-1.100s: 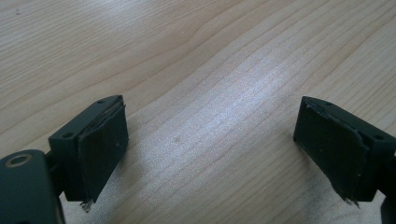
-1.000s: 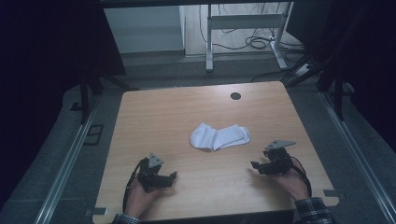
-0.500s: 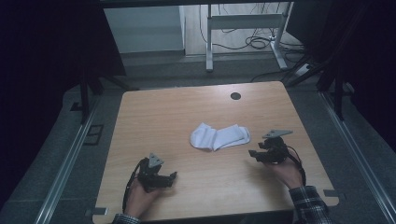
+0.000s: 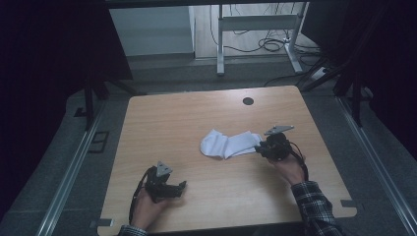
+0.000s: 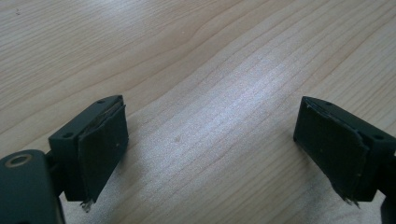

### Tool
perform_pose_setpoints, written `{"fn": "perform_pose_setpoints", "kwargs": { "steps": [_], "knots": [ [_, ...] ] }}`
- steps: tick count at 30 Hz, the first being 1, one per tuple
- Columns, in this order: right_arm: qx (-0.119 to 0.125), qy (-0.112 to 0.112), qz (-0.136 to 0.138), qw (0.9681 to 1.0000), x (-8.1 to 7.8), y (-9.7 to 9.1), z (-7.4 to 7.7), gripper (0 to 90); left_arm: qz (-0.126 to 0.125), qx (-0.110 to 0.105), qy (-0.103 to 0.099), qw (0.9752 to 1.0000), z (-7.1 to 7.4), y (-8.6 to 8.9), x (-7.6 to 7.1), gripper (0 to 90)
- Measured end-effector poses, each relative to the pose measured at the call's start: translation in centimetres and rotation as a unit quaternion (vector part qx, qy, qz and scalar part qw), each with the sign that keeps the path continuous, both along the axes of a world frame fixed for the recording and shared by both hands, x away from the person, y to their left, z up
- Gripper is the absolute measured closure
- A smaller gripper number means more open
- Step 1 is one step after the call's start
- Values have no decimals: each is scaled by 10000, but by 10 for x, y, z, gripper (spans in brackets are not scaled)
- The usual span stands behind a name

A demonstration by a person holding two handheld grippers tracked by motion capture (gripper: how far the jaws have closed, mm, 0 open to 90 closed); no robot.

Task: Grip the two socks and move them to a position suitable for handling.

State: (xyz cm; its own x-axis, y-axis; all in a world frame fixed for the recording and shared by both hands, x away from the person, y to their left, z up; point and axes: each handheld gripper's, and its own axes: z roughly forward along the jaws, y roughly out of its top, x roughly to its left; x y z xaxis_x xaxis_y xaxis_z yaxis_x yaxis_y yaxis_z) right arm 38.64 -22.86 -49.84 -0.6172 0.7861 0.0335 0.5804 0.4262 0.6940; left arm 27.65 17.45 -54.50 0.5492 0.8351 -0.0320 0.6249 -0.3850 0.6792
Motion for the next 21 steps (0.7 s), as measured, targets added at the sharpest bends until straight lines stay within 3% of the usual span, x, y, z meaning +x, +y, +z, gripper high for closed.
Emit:
{"fn": "perform_pose_setpoints", "kwargs": {
  "steps": [7,18,21],
  "knots": [
    [-146,-10,-95,9998,18,12,0,718,0,-1,0,10000,0,0,0,99],
    [-269,65,-248,9993,38,22,-16,623,1,-2,0,10000,0,0,0,99],
    [-394,121,-235,9989,39,25,-24,696,0,-2,0,10000,0,0,0,99]
  ]
}}
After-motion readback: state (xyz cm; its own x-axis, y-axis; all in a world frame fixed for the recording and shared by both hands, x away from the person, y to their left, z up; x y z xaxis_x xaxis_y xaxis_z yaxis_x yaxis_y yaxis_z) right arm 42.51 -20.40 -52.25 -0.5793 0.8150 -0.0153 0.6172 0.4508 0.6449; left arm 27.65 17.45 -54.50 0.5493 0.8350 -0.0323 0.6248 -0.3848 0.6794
